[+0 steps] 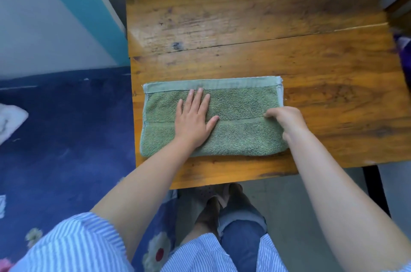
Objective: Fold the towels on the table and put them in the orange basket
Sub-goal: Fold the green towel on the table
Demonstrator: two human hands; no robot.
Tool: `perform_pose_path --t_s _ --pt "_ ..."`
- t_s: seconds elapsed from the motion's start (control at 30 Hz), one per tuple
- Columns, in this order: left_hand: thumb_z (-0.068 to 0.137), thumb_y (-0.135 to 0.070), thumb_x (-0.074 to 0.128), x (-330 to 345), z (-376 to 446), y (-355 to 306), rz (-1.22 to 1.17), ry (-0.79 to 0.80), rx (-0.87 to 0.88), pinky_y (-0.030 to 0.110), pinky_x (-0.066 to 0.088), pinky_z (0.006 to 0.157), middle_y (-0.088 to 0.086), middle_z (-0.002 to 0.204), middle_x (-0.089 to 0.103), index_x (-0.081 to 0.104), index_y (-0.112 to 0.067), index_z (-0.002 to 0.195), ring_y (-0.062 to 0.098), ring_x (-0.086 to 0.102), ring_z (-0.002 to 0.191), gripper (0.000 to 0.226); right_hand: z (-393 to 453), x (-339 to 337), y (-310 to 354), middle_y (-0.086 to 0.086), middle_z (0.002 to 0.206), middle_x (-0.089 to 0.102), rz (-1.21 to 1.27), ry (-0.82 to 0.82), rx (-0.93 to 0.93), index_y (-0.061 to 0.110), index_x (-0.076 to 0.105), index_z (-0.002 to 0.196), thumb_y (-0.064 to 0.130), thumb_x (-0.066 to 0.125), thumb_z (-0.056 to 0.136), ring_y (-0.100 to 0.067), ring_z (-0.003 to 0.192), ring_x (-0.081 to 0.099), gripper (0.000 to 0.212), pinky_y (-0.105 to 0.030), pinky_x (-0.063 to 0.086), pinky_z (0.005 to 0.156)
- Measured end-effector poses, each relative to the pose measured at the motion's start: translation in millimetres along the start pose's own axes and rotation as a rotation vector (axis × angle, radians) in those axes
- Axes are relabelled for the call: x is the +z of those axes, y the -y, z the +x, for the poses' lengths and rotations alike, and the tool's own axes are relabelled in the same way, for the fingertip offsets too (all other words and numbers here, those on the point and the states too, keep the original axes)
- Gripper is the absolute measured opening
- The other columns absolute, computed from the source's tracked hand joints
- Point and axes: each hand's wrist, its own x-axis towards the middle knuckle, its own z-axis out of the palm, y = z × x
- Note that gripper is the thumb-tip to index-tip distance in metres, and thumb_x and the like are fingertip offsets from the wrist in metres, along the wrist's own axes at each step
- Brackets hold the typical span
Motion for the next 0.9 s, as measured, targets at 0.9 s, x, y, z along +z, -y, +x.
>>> perform_pose_path --t_s 0.9 --pt "0.094 -0.025 0.046 -10 -54 56 -0.384 -0.203 -0.381 0.041 0.021 0.112 0.013 0.153 0.023 0.032 -0.007 0.142 0.030 0.019 0.140 0.054 -74 88 77 -0.001 0.086 0.050 -0.682 0.278 -0.731 0.008 0.051 0.107 0.016 0.060 0.084 -0.017 0.082 0.046 0.025 -0.024 0.025 0.060"
